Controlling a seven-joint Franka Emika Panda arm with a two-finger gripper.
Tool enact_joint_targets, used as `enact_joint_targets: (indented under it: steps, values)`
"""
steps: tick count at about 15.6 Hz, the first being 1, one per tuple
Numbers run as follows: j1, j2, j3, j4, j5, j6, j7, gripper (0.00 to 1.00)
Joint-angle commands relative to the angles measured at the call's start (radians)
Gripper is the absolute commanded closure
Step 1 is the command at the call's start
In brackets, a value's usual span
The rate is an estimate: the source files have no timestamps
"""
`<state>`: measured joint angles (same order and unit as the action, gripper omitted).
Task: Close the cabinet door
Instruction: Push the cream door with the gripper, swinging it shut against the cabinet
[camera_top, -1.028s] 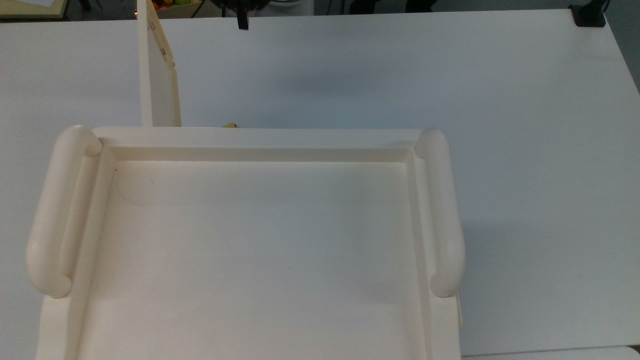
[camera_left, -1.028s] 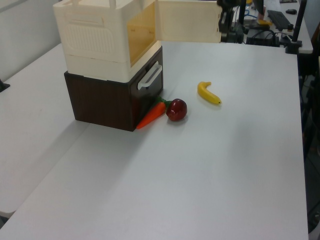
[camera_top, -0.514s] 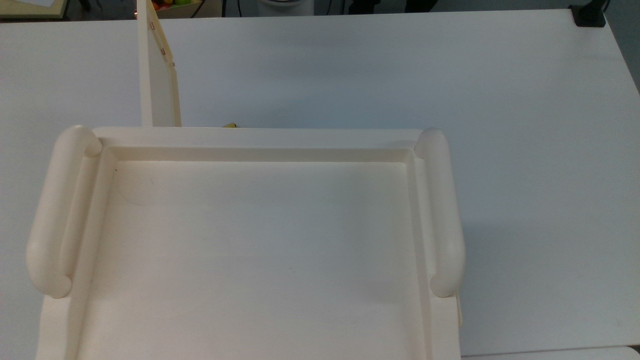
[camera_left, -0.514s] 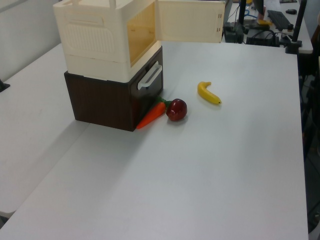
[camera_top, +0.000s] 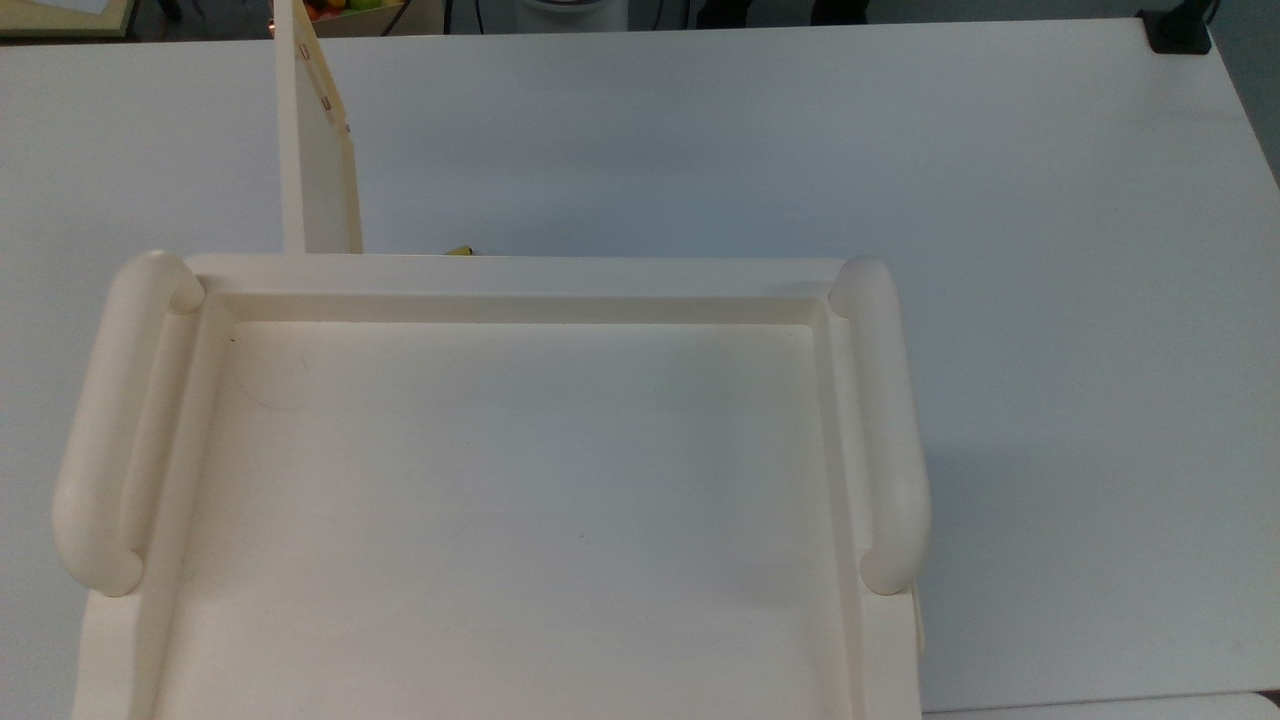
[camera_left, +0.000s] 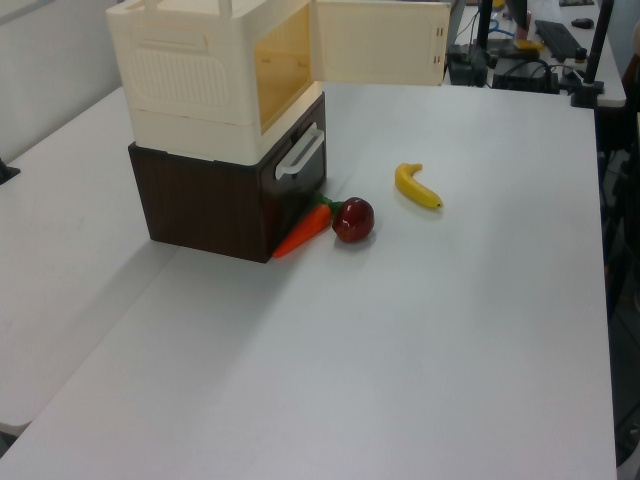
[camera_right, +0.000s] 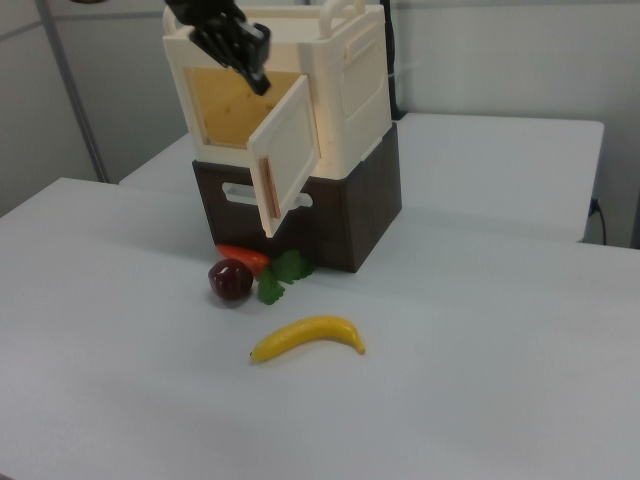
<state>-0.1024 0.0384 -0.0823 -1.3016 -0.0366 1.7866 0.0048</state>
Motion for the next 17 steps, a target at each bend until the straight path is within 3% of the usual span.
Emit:
enact_joint_targets:
  steps: [1, 8, 12, 17]
  values:
    - [-0.022, 0.049, -0.014, -0.027, 0.056, 0.056, -0.015, 1.0]
    - [-0.005, 0.071, 0.004, -0.073, 0.098, 0.088, -0.003, 1.0]
    - [0.07, 0.072, 0.004, -0.076, 0.171, 0.088, 0.0, 1.0]
    - [0.206, 0.096, 0.004, -0.076, 0.179, 0.167, 0.073, 1.0]
